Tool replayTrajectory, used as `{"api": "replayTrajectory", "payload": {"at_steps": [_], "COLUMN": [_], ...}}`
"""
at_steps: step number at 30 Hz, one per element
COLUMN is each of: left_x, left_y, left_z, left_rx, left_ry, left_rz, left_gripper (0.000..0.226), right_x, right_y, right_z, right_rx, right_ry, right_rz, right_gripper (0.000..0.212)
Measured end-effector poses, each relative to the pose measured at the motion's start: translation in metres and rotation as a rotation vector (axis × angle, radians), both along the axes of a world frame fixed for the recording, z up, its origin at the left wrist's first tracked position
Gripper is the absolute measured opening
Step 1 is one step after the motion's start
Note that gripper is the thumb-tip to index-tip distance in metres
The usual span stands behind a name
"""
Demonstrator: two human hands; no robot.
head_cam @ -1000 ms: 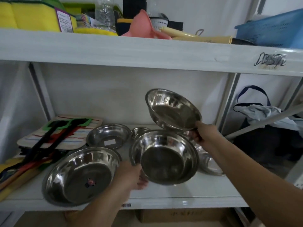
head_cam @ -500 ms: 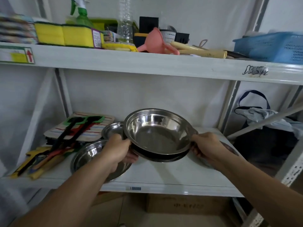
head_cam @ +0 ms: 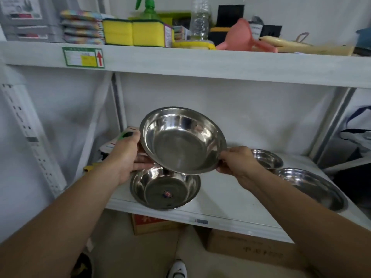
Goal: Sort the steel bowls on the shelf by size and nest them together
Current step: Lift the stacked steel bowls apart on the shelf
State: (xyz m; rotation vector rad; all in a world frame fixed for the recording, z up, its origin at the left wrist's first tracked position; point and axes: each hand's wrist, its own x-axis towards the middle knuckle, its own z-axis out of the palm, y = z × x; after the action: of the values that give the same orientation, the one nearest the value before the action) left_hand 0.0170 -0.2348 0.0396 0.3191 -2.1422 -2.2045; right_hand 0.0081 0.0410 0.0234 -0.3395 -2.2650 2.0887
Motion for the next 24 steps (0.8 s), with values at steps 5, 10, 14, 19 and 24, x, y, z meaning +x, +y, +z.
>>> {"api": "replayTrajectory", "payload": {"at_steps": [5,10,14,19,24], "left_x": [-0.018,-0.026,-0.034,-0.051,-0.055], "left_y": [-0.03,-0.046,-0.046,-0.045,-0.047], "left_z": [-0.057,-0.113,-0.142,-0.156,-0.148], "left_rx": [-0.355,-0.7,-0.878,-0.56,-0.497], "left_ry": [-0.092,-0.235,-0.249,-0.398,-0.449], "left_rz": [0.089,0.05,0.038,0.085,0.154], "left_gripper": [0.013,0.039,0.036,0.016,0.014], "right_x": [-0.03,-0.036,-0.036,-0.039,-0.045], "right_y": [-0.033,-0.049,-0.057,-0.061,-0.072], "right_z": [-0.051,-0.099,-0.125,-0.136,-0.139], "right_rx": [0.182,0.455,0.672,0.654,0.598], "right_ry": [-0.047,-0.157,-0.138,-0.144,-0.141], "right_rz": [0.006,0.024,0.025,0.047,0.081], "right_gripper": [0.013,0.022,0.029,0.025,0.022]}}
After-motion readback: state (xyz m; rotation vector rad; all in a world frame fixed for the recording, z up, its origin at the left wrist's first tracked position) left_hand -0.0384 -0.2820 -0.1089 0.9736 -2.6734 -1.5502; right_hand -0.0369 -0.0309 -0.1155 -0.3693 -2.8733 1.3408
